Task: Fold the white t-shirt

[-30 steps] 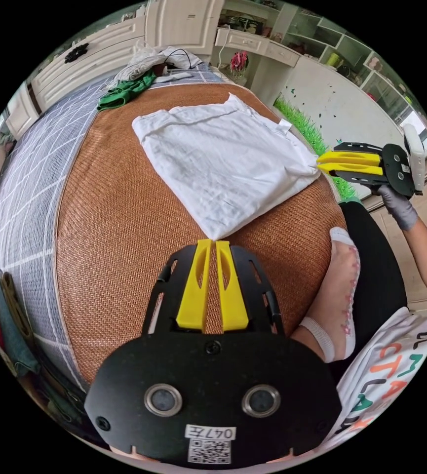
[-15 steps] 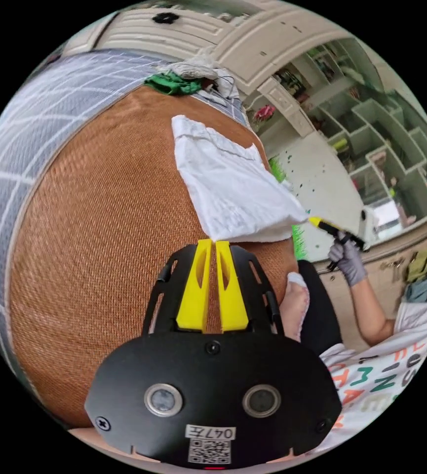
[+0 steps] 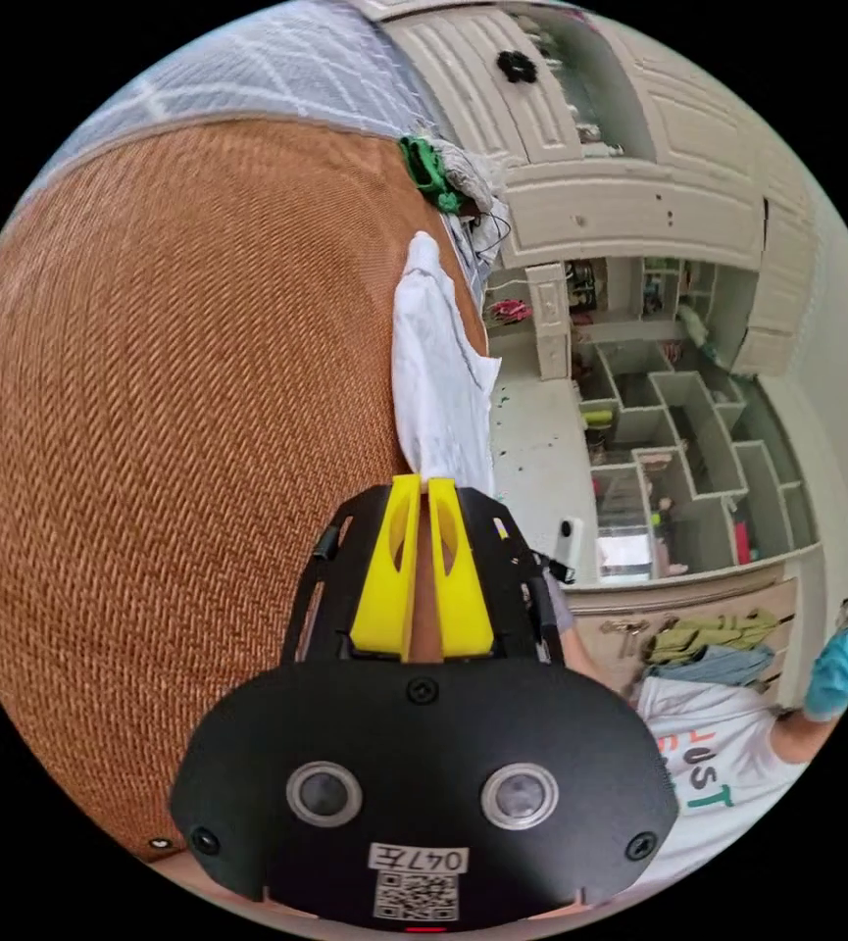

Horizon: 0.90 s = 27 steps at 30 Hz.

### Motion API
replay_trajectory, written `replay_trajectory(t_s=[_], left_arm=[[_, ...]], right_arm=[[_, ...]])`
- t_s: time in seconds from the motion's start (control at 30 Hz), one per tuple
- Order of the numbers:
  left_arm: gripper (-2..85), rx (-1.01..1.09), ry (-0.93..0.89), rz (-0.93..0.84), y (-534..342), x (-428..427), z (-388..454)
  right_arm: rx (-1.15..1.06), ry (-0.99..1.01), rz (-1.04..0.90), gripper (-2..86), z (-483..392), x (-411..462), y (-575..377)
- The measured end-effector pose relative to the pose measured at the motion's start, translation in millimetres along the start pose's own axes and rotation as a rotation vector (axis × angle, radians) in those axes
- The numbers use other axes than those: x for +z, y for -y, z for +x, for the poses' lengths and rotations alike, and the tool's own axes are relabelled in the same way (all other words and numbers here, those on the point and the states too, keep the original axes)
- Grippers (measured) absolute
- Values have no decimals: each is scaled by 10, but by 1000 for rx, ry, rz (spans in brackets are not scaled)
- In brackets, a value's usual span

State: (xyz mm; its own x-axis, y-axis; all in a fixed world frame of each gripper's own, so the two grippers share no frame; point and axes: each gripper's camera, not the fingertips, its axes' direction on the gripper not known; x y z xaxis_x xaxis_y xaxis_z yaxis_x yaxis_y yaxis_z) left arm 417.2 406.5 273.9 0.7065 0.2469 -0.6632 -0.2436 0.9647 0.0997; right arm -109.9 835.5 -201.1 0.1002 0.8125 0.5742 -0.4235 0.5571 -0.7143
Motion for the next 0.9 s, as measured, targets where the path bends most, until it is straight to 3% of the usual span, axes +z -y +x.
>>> replay_trajectory(t_s=[0.17, 0.47, 0.63, 0.77, 0.9], left_arm=[[8, -3, 6, 25, -70, -69, -216], [86, -28, -3, 69, -214, -53, -625], [17, 13, 73, -65, -88, 286, -755], [-3, 44, 23, -33, -216, 138, -670], [-8, 2, -70, -83, -533, 4, -597]], right_arm=[[48, -11, 95, 44, 227, -97, -92], [132, 154, 22, 20, 696, 535, 101], [106, 180, 0, 0, 625, 554, 268], [29, 288, 27, -2, 315, 279, 366], [-12, 101, -247, 11, -25, 399, 388]])
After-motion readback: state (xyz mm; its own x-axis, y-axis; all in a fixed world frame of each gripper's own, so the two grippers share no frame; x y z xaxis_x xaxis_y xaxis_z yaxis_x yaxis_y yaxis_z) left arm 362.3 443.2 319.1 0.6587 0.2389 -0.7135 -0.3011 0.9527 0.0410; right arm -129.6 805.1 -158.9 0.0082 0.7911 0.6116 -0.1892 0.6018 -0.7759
